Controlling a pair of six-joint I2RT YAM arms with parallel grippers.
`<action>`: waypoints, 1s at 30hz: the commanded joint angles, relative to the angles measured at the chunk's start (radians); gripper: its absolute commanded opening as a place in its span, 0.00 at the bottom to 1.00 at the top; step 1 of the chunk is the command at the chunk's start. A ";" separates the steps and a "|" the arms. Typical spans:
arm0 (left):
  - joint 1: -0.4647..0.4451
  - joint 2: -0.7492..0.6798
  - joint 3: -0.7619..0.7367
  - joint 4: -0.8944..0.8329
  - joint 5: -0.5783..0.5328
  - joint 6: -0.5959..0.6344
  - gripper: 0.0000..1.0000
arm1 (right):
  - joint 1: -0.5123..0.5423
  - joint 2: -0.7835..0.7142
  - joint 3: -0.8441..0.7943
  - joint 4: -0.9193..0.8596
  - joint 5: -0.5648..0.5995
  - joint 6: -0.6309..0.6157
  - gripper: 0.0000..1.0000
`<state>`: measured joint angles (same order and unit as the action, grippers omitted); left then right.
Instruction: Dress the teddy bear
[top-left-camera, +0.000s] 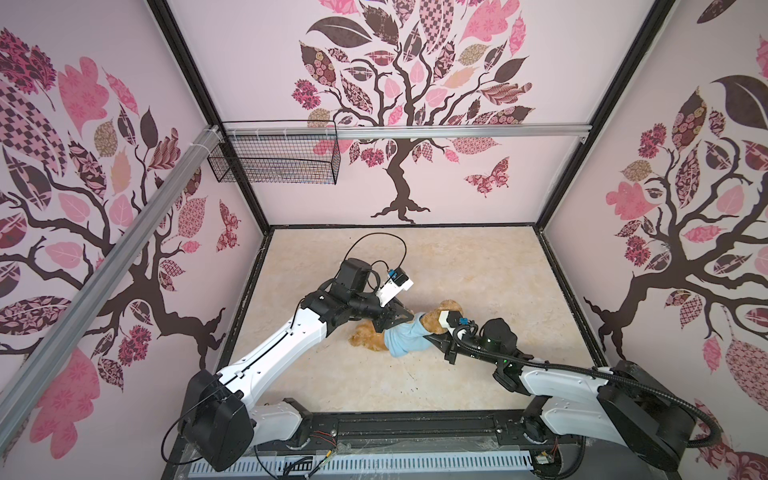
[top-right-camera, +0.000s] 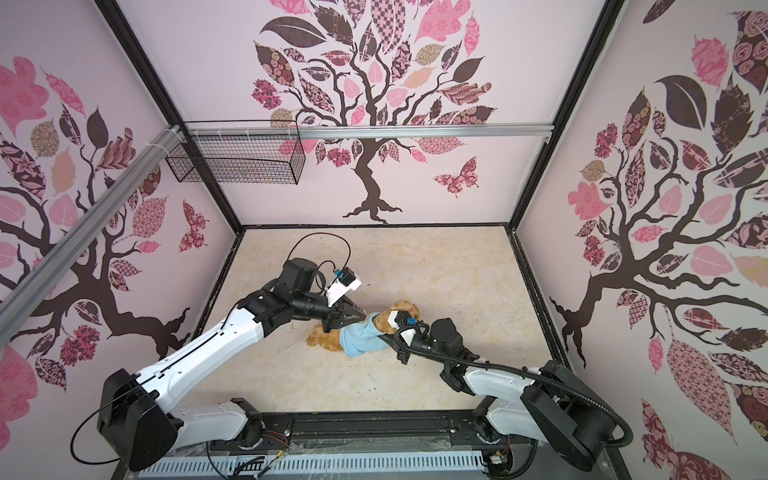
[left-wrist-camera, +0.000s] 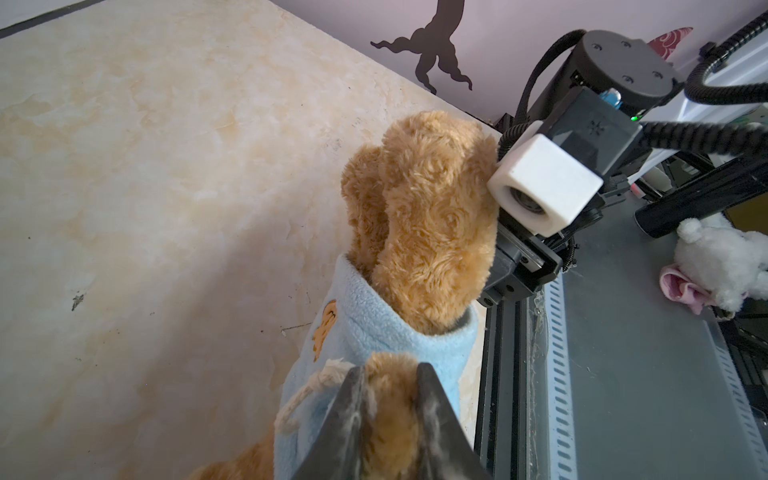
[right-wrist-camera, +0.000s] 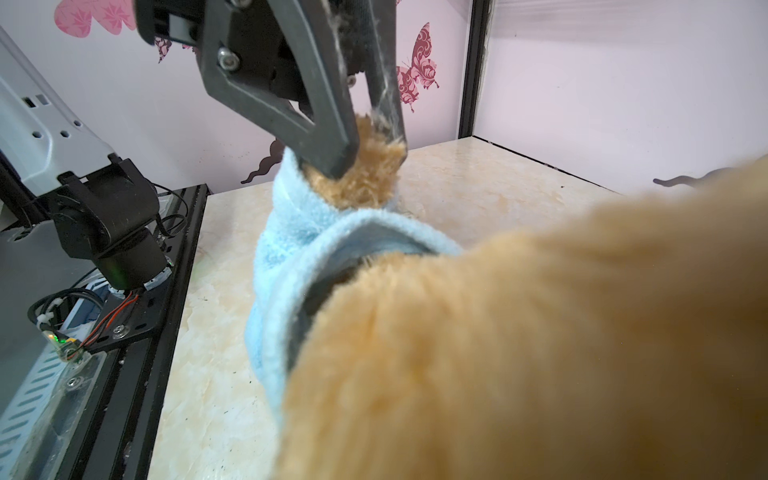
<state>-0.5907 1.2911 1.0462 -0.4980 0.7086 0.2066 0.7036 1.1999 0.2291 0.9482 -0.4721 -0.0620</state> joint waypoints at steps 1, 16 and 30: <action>0.000 0.017 0.061 -0.060 0.008 0.036 0.28 | 0.001 -0.001 0.019 0.081 -0.001 0.021 0.00; -0.019 0.088 0.173 -0.305 -0.089 0.102 0.35 | 0.001 -0.039 0.049 -0.036 0.011 -0.072 0.00; -0.008 -0.018 0.069 -0.051 -0.063 -0.105 0.00 | 0.000 -0.078 0.039 -0.230 0.250 0.043 0.10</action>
<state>-0.6132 1.3575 1.1748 -0.7193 0.6205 0.2230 0.7048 1.1469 0.2302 0.8013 -0.3500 -0.0929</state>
